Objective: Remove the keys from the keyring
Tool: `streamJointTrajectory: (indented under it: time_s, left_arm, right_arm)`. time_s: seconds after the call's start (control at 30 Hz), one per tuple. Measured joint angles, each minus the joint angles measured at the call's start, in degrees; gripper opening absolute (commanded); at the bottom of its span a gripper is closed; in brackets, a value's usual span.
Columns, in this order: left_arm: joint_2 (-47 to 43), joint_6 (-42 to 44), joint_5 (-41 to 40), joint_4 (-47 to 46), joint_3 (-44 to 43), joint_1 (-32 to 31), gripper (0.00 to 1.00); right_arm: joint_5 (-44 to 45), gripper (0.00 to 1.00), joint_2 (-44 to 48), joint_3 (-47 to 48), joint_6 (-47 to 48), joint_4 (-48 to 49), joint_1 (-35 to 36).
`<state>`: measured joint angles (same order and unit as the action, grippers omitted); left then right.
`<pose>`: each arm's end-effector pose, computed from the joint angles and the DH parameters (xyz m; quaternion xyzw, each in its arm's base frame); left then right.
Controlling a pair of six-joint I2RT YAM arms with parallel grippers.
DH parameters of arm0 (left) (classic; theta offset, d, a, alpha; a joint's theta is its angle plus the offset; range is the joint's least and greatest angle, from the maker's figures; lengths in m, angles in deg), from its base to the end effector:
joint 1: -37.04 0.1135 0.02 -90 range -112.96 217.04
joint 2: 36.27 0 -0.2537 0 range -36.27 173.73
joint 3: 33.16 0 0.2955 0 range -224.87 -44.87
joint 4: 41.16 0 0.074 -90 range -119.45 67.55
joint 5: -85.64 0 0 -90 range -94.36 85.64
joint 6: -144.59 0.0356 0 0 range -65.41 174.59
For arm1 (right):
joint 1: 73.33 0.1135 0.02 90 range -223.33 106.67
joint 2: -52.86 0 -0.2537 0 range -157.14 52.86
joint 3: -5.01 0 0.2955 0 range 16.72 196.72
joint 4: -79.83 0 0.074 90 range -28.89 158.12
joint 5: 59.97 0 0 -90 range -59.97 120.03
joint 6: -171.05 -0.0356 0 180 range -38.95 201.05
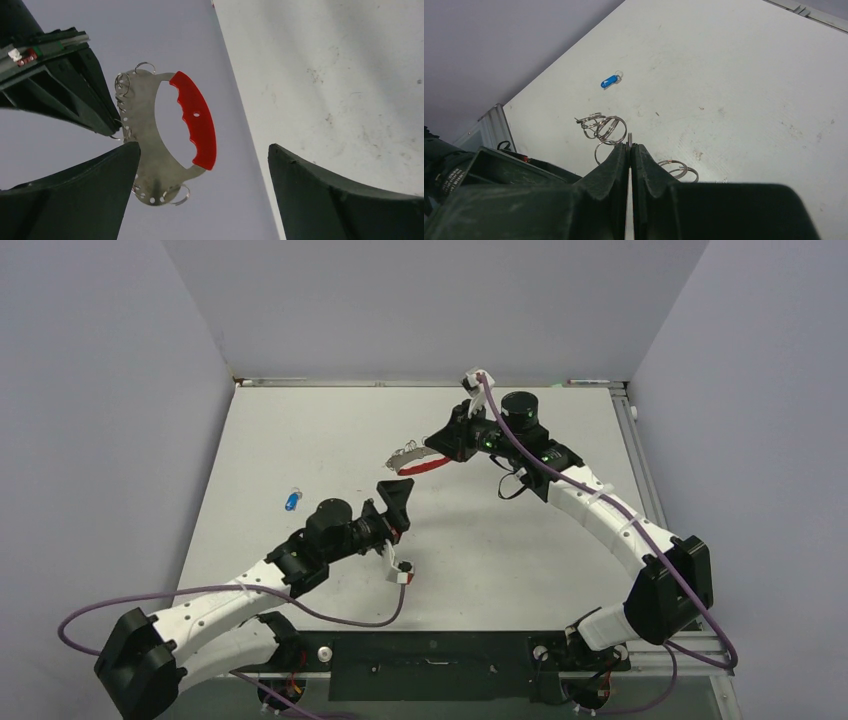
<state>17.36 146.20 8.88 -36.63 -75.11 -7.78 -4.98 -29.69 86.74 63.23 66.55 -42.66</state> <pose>0.1810 -0.1914 0.2276 0.7634 0.2306 0.1522 0.5839 0.3187 0.2127 0.3357 -0.2680 0.7266 0.4571 0.4374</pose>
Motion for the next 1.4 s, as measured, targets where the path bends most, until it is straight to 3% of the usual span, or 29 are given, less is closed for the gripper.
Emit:
streamJointTrajectory:
  time_s: [0.1, 0.5, 0.67, 0.87, 1.03, 1.4]
  left_arm:
    - [4.0, 4.6, -2.1, -5.8, 0.7, -1.0, 1.0]
    - [11.7, 12.7, -7.3, -19.7, 0.9, -1.2, 0.77]
    - [11.5, 13.8, -7.2, -20.3, 1.4, -1.2, 0.84]
    - [3.2, 14.4, -5.0, -13.7, 5.1, -1.2, 0.86]
    - [4.7, 14.4, -5.6, -13.5, 6.6, -1.2, 0.86]
    - [14.1, 14.4, -7.6, -27.9, 8.2, 0.0, 0.84]
  right_arm:
    - [0.0, 0.05, 0.0, 0.0, -0.3, -0.9, 0.5]
    - [-0.4, 0.05, 0.0, 0.0, -0.9, -4.4, 1.6]
    - [-0.6, 0.05, 0.0, 0.0, -1.0, -5.0, 1.7]
    - [-0.7, 0.05, 0.0, 0.0, -1.1, -5.0, 1.7]
    - [-1.5, 0.05, 0.0, 0.0, -1.5, -4.9, 1.9]
    - [-3.6, 0.05, 0.0, 0.3, -0.9, -6.0, 2.7]
